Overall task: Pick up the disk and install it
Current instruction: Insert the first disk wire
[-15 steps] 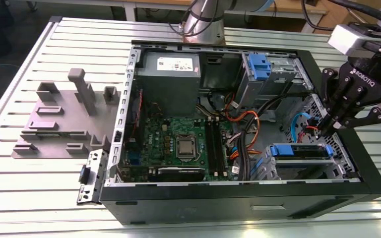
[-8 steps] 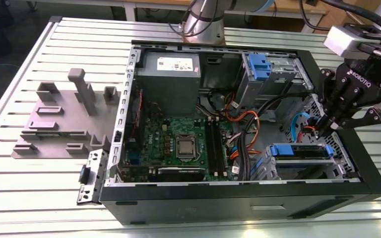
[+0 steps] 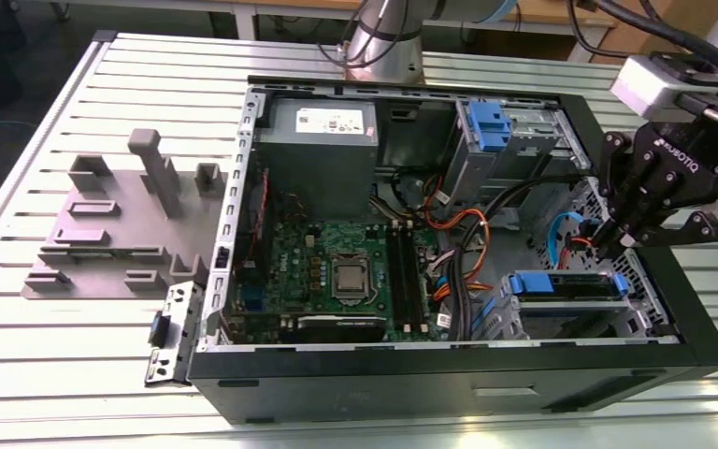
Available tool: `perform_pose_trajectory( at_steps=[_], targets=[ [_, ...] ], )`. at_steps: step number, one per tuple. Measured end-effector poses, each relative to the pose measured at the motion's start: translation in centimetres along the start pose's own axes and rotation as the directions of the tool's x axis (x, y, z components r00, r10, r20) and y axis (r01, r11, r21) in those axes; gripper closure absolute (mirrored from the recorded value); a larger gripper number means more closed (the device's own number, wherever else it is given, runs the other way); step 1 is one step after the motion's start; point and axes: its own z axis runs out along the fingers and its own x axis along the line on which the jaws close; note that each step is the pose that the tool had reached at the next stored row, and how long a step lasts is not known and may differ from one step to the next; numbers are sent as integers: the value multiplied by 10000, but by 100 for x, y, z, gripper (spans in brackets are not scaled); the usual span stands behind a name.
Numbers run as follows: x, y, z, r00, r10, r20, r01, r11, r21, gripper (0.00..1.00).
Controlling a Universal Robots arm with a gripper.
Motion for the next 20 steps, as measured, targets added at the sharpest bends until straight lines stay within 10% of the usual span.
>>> perform_pose_trajectory(
  at_steps=[8,20],
  targets=[
    [68,51,40,9996,-4,276,0,9999,153,83],
    [92,94,82,9994,121,313,-130,9995,292,83]
  ],
)
